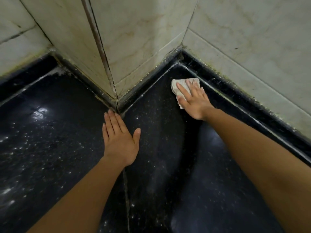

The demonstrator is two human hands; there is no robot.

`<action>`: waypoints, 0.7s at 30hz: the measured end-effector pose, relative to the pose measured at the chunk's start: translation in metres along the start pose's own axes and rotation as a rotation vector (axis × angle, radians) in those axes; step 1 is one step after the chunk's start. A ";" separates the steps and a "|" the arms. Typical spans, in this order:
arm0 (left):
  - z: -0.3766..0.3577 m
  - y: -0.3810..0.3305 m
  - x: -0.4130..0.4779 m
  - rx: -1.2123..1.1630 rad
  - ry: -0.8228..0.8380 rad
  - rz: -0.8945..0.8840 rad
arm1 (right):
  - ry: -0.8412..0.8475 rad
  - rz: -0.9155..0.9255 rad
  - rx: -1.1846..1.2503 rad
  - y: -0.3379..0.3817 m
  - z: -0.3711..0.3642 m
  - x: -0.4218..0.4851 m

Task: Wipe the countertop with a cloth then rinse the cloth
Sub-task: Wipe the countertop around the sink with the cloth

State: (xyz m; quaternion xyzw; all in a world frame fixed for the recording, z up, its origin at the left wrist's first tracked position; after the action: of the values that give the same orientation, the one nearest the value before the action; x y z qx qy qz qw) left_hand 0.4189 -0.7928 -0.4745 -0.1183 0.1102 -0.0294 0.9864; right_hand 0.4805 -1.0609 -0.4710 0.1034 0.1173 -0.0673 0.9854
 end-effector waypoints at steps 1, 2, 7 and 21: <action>0.000 0.000 0.000 0.001 0.003 -0.001 | -0.004 -0.009 0.009 0.001 -0.001 -0.005; 0.000 0.001 0.000 0.002 0.003 -0.002 | -0.008 -0.010 0.014 0.002 -0.003 -0.012; -0.001 0.001 0.000 0.005 0.003 -0.004 | 0.016 0.062 0.021 -0.001 -0.018 -0.087; 0.000 0.001 -0.002 0.000 0.034 -0.015 | -0.004 0.264 -0.074 -0.030 -0.038 -0.178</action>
State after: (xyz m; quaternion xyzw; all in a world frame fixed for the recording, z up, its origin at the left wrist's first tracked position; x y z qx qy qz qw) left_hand 0.4170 -0.7915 -0.4743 -0.1188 0.1262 -0.0391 0.9841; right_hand 0.2963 -1.0626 -0.4698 0.0816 0.1031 0.0673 0.9890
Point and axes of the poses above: each hand's wrist, its own x-axis towards the middle knuckle, its own z-axis out of the back of the hand, y = z × x, the point moved 1 cm from there along x, towards the middle knuckle, and after that the axes turned 10 degrees about -y, right-handed, at the moved point
